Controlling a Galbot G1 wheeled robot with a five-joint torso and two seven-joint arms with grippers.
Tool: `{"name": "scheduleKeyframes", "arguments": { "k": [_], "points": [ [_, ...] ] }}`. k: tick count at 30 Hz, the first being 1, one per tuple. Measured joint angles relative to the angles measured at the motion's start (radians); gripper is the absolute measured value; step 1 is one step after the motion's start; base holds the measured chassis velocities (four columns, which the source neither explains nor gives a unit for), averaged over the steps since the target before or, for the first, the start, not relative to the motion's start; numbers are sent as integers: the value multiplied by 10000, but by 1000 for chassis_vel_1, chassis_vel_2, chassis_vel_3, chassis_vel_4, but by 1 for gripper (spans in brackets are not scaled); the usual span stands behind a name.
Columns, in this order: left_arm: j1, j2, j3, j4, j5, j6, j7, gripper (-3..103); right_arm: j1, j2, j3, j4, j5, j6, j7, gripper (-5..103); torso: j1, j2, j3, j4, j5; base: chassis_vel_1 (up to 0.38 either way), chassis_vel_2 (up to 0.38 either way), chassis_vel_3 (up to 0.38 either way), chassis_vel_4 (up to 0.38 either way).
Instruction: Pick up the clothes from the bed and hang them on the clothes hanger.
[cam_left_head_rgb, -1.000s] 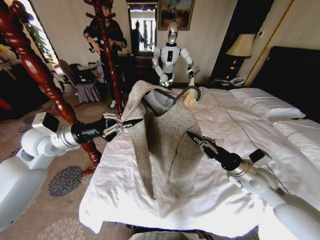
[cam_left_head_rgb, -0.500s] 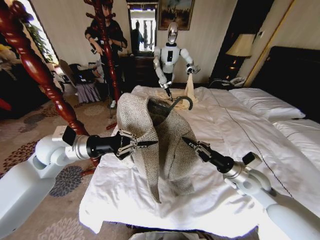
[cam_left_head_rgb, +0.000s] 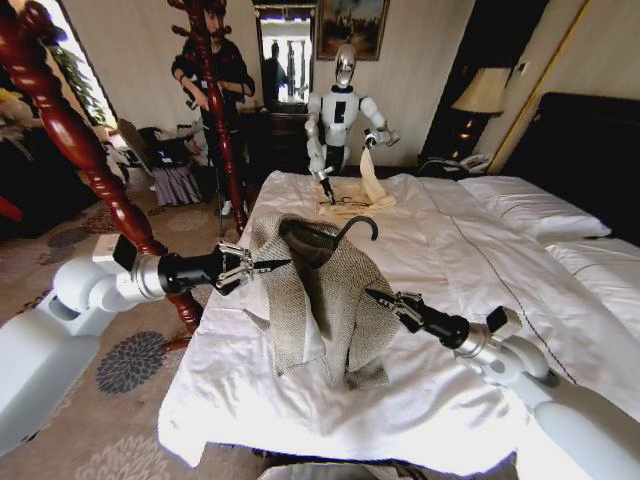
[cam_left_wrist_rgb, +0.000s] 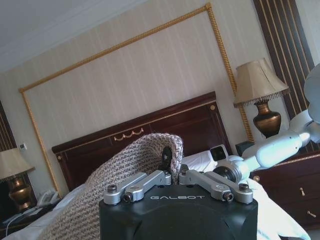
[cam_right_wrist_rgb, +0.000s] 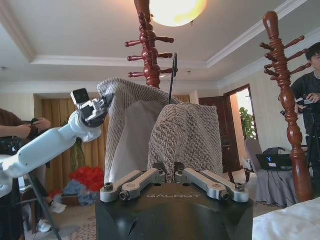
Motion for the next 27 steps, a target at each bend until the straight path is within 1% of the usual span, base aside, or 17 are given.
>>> {"name": "scheduleKeyframes", "arguments": {
  "k": [3,6,7,9,13,14,17,21,22,24,27],
  "points": [
    [-171,73,21,18,-116,-1,42,2,-17,3,-22,-8,-148,0,-87,3,1,-1,0,0,0,0,0,0,0],
    [-471,209,232,-36,-262,0,114,2,-16,-9,-17,-86,-568,0,-273,3,0,0,0,0,0,0,0,0,0],
    [-471,209,232,-36,-262,0,114,2,-16,-9,-17,-86,-568,0,-273,3,0,0,0,0,0,0,0,0,0],
    [-623,331,433,-132,-303,7,147,2,-6,-49,16,-158,-867,-9,-491,3,0,0,0,-1,0,0,0,0,0],
    [-624,501,699,-373,-208,18,244,2,-17,-78,18,-86,-891,-49,-515,3,0,-1,0,-1,2,0,0,0,0],
    [-512,560,846,-512,-32,19,325,2,-19,-76,18,-38,-849,-78,-510,3,0,0,0,0,0,0,0,0,0],
    [-341,610,1081,-645,306,18,456,2,-50,-68,18,56,-543,-135,-460,3,0,0,0,0,0,0,0,0,0],
    [-6,599,1376,-760,1002,-37,663,2,-88,-51,21,340,456,-239,-87,3,0,0,0,0,0,0,0,0,0],
    [-6,599,1376,-760,1002,-37,663,2,-88,-51,21,340,456,-239,-87,3,0,0,0,0,0,0,0,0,0],
    [132,588,1384,-761,1214,-69,737,2,-117,-54,76,441,842,-252,13,3,0,0,0,1,-2,0,0,0,0],
    [198,653,1314,-753,1318,-96,794,2,-177,-52,120,553,1182,-256,66,3,0,0,0,-1,0,0,0,0,0]
  ]
}}
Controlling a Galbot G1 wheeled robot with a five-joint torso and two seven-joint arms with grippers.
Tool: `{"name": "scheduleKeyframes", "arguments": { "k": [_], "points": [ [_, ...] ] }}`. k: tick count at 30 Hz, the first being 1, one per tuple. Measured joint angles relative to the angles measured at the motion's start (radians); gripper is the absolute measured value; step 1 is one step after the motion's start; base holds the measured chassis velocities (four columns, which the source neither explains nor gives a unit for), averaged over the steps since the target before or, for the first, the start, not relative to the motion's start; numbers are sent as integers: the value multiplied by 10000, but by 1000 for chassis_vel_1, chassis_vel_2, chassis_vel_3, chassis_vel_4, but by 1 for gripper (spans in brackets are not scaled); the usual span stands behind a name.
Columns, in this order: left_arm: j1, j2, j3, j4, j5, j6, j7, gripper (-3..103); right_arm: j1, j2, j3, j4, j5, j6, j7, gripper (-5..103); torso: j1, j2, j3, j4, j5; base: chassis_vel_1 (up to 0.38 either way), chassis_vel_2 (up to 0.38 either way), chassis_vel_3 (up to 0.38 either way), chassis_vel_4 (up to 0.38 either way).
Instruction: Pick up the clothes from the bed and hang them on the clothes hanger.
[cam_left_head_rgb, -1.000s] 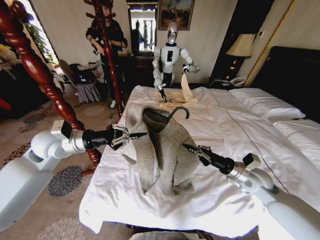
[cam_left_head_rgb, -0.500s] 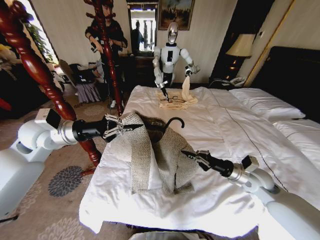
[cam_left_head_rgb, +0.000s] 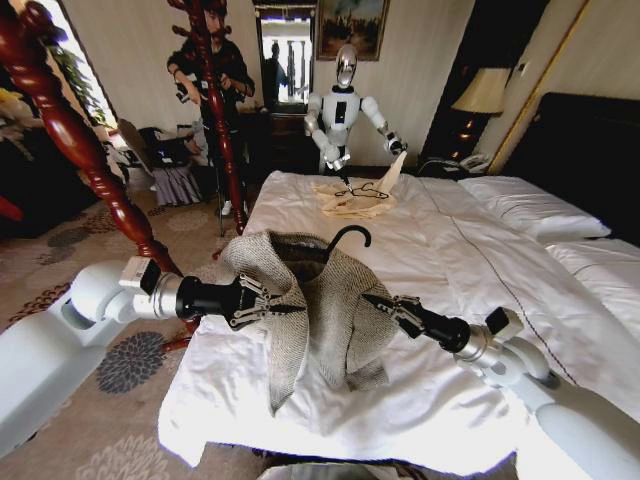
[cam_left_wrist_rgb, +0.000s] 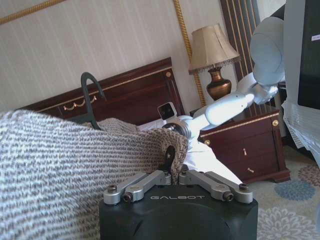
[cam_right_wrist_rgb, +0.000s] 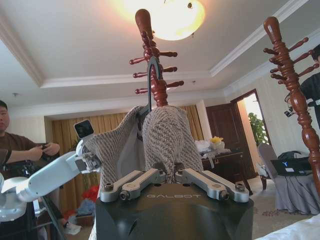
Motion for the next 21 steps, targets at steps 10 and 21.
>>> {"name": "scheduleKeyframes", "arguments": {
  "k": [10,21],
  "points": [
    [-18,111,-688,413,33,-246,322,32,-89,146,63,208,532,21,221,3,0,0,0,1,0,0,0,0,0],
    [-354,154,-1035,928,-482,-651,1379,64,94,219,-42,94,742,55,-87,3,0,1,0,1,-1,0,0,0,0]
  ]
}}
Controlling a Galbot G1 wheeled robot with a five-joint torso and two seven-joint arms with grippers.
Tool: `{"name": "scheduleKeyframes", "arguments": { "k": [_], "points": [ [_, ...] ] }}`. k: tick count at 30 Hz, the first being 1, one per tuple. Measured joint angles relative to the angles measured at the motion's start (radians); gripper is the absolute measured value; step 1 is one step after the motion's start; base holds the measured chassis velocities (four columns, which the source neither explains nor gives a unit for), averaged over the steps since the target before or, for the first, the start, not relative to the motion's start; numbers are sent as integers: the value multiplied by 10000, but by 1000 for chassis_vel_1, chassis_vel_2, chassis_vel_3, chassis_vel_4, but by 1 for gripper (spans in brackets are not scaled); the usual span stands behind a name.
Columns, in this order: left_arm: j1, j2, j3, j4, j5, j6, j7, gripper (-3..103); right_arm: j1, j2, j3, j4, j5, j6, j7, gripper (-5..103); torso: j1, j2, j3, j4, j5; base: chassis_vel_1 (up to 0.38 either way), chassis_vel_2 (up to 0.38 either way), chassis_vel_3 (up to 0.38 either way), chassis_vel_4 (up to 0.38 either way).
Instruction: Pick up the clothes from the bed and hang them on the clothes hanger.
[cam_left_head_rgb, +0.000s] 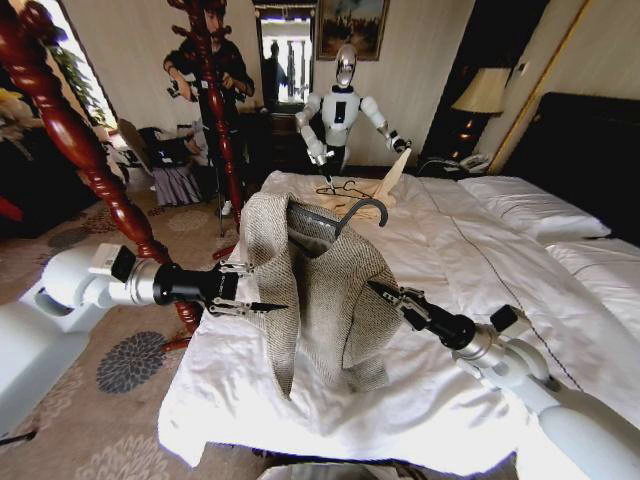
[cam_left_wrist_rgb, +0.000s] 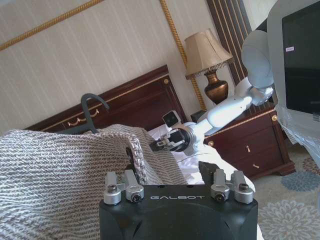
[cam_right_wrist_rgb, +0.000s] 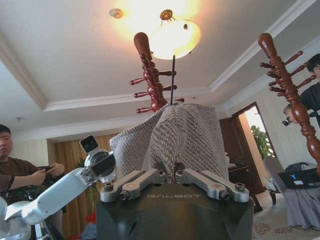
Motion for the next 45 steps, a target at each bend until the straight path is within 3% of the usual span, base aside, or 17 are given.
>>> {"name": "scheduleKeyframes", "arguments": {
  "k": [4,6,8,11,25,34,44,45],
  "points": [
    [-322,77,-156,439,-137,-72,362,86,58,69,-97,-154,-156,0,-340,3,0,0,0,0,1,0,0,0,0],
    [-383,119,-201,531,-163,-99,462,86,66,86,-112,-183,-196,0,-422,3,0,0,1,0,1,0,0,0,0],
    [-449,222,-259,642,-230,-135,643,96,87,107,-129,-228,-249,0,-548,3,0,0,0,0,0,0,0,0,0],
    [-527,289,-321,784,-278,-162,785,100,115,120,-149,-259,-274,0,-657,3,0,0,0,0,1,0,0,0,0],
    [-1597,628,78,3038,-525,-528,1488,100,496,383,-610,-548,-1301,-39,-1560,3,0,-1,1,2,-1,0,0,0,0],
    [-1757,715,347,3115,-576,-571,1724,100,466,139,-550,-505,-1932,-42,-1920,3,0,0,0,-2,0,0,0,0,0],
    [-1596,850,997,2578,83,-491,1893,101,483,-120,-591,-333,-2348,-74,-2026,3,0,0,0,1,1,0,0,0,0],
    [-1702,853,1157,2533,98,-448,1893,98,484,-147,-598,-318,-2398,-76,-2028,3,0,-1,0,0,0,0,0,0,0]
  ]
}}
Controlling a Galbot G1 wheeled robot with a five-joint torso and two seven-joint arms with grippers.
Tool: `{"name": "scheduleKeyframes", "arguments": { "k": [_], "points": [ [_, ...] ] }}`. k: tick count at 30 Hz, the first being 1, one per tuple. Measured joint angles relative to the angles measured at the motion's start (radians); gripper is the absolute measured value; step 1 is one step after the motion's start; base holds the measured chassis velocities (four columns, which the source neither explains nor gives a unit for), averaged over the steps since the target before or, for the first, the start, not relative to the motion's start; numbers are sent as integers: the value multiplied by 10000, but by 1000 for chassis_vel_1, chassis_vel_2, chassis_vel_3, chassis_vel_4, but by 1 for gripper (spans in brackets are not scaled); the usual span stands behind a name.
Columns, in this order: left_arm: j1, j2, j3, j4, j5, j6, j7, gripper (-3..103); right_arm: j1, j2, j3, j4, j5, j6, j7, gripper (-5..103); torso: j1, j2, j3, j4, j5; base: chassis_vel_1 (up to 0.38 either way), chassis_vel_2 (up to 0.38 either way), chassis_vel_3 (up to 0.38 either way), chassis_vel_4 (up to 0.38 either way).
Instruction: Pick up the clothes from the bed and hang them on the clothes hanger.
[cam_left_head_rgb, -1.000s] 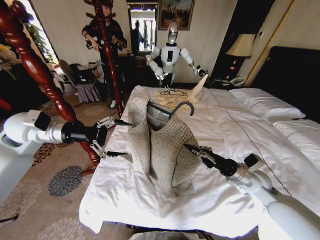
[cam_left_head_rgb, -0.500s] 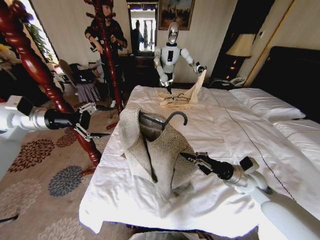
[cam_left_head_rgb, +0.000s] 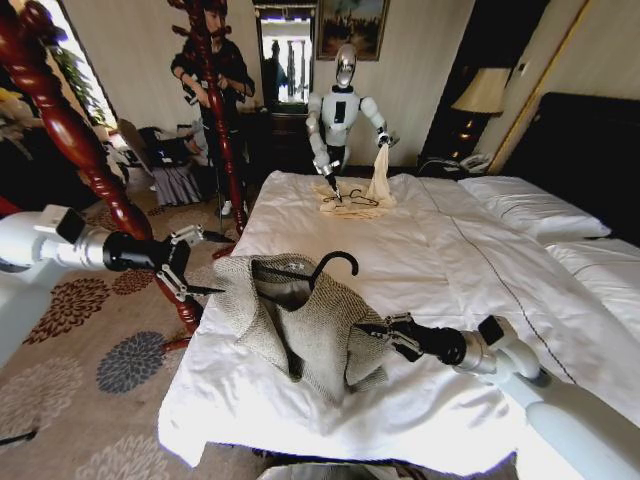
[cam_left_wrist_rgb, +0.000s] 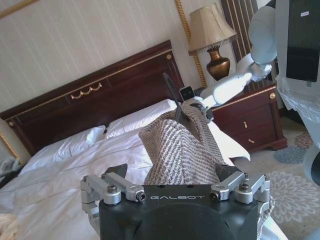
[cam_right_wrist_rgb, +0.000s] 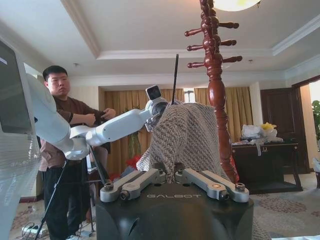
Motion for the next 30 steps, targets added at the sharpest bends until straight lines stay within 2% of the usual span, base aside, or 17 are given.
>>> {"name": "scheduleKeyframes", "arguments": {
  "k": [9,12,13,15,16,18,19,21,22,24,25,28,30],
  "points": [
    [-1381,124,1673,-46,72,143,-3,90,40,-83,26,-18,-334,-2,36,3,0,0,0,-1,2,0,0,0,0],
    [-1779,122,2137,-39,171,180,7,78,110,-102,28,-18,-339,-2,53,3,0,0,1,-1,2,0,0,0,0],
    [-1779,122,2137,-39,171,180,7,78,110,-102,28,-18,-339,-2,53,3,0,0,1,-1,2,0,0,0,0],
    [-2101,65,2488,-63,241,258,11,68,169,-105,27,-34,-337,-3,62,3,1,0,1,0,1,0,0,0,0],
    [-2232,36,2627,-76,251,292,10,68,185,-105,22,-46,-338,-3,63,3,0,0,1,0,2,0,0,0,0],
    [-2557,-34,2885,-78,262,372,9,56,224,-106,-11,-97,-386,-3,63,3,0,0,0,-1,0,0,0,0,0],
    [-2557,-34,2885,-78,262,372,9,56,224,-106,-11,-97,-386,-3,63,3,0,0,0,-1,0,0,0,0,0],
    [-2980,-106,3240,-49,266,446,-14,45,278,-100,-64,-151,-463,-2,64,3,0,0,0,0,1,0,0,0,0],
    [-3200,-146,3442,-44,264,465,-21,45,299,-97,-81,-156,-490,-1,67,3,0,0,1,-1,3,0,0,0,0],
    [-3590,-208,3776,29,265,503,-35,34,352,-95,-105,-178,-536,7,67,3,0,0,1,-3,2,0,0,0,0],
    [-3590,-208,3776,29,265,503,-35,34,352,-95,-105,-178,-536,7,67,3,0,0,1,-3,2,0,0,0,0],
    [-4258,-302,4423,161,265,546,-45,18,424,-103,-112,-201,-624,25,47,3,0,0,0,0,1,0,0,0,0],
    [-4443,-331,4646,189,265,562,-48,18,437,-106,-112,-203,-639,31,41,3,0,0,1,-1,1,0,0,0,0]
  ]
}}
